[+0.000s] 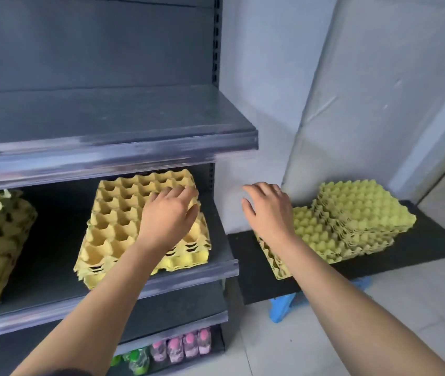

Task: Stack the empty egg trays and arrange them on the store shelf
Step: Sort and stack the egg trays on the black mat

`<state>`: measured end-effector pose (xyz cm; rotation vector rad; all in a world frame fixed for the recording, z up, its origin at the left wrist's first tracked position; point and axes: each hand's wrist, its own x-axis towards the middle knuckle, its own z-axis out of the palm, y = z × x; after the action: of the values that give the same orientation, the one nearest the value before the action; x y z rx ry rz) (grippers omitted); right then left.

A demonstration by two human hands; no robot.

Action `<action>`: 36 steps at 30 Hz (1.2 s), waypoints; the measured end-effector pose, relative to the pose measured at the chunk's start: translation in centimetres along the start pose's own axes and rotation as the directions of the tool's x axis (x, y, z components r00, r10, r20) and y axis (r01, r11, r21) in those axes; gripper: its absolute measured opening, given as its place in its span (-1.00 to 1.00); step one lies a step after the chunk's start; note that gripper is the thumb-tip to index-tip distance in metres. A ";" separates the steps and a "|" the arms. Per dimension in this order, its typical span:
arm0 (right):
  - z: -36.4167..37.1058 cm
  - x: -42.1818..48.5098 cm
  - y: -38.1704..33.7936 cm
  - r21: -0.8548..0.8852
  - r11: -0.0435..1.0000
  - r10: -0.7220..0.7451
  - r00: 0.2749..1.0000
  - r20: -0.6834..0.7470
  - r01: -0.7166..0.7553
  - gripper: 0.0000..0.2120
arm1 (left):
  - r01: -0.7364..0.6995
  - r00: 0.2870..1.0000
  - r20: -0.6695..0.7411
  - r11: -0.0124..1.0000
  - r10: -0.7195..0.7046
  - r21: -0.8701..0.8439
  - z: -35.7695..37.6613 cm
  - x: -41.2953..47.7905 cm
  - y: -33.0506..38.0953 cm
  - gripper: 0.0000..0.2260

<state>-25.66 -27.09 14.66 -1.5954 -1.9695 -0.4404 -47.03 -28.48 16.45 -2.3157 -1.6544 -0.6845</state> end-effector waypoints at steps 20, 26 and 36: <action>-11.1 -5.6 39.4 -0.087 0.973 0.204 0.974 -0.100 -0.213 -0.63 | -0.284 0.954 -0.159 0.932 0.253 -0.223 10.7 15.9 36.5 -0.68; -9.0 -3.7 48.2 -0.137 0.954 0.250 0.961 -0.119 -0.265 -0.64 | -0.299 0.953 -0.134 0.915 0.272 -0.272 17.2 22.7 41.1 -0.66; -4.3 0.6 60.9 -0.178 0.923 0.340 0.939 -0.039 -0.342 -0.72 | -0.343 0.938 -0.053 0.895 0.343 -0.285 27.4 33.7 46.5 -0.68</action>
<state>34.10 -14.65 12.79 -2.0031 -1.6340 -0.4944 11.91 -4.66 13.38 -2.7135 -1.1534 -0.8954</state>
